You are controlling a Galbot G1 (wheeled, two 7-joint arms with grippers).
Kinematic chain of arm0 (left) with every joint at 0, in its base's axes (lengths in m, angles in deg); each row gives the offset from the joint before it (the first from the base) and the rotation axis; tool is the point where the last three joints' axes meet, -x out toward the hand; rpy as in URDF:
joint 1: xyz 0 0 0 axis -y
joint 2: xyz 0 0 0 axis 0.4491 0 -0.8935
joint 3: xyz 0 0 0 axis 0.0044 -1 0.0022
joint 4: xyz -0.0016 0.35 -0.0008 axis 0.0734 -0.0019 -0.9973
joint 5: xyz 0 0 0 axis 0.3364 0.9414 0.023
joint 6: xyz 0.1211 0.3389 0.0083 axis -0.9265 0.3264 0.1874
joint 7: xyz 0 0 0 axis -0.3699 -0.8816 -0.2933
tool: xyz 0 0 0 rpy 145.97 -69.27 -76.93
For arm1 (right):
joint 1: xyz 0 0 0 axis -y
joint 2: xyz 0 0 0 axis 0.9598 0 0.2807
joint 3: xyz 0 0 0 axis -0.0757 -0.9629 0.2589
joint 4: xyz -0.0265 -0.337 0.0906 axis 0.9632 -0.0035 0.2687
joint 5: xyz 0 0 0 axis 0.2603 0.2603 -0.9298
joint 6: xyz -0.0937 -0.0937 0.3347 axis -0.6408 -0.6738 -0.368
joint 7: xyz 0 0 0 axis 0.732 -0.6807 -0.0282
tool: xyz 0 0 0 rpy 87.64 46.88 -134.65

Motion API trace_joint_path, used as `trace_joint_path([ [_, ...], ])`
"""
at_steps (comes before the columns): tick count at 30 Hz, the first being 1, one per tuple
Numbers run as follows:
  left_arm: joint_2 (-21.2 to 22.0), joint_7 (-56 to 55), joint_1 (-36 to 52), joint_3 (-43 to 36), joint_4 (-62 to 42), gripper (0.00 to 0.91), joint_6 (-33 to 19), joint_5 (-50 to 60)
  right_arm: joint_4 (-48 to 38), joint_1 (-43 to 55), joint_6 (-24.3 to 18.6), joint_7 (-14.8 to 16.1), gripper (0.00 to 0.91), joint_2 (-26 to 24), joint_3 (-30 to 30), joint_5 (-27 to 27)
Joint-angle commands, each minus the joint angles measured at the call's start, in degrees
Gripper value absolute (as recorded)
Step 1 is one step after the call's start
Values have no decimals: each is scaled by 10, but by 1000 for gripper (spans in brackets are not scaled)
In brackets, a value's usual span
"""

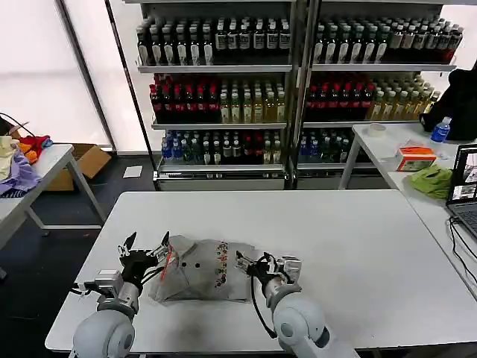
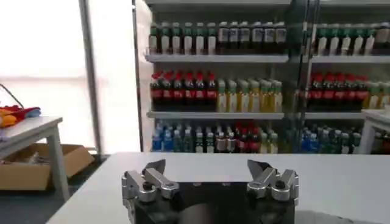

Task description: Fold and organize the clothes.

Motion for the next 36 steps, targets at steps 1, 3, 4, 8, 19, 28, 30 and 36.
trace_joint_path([
  [1,-4,-8,-14,27,5,907,-3,2,-33,23,1,-33,796,9,-58,-25],
  [3,-2,-11,-14,25,4,907,-1,-3,-31,11,0,-39,776,9,-55,-24],
  [4,-1,-14,-14,24,4,907,-1,-8,-30,6,0,-40,776,8,-54,-23],
  [8,1,-19,-17,22,6,907,2,-13,-24,-12,0,-41,776,2,-44,-19],
  [19,5,-25,-20,21,7,907,9,-18,-29,-22,0,-38,0,11,-36,-1],
  [28,14,-28,-28,18,5,907,10,-18,-25,-21,-1,-28,0,6,-30,28],
  [30,14,-29,-29,18,5,907,10,-18,-22,-22,-1,-21,0,0,-26,43],
  [36,17,-32,-33,19,12,907,14,-19,-6,-13,-1,-14,0,-39,4,40],
])
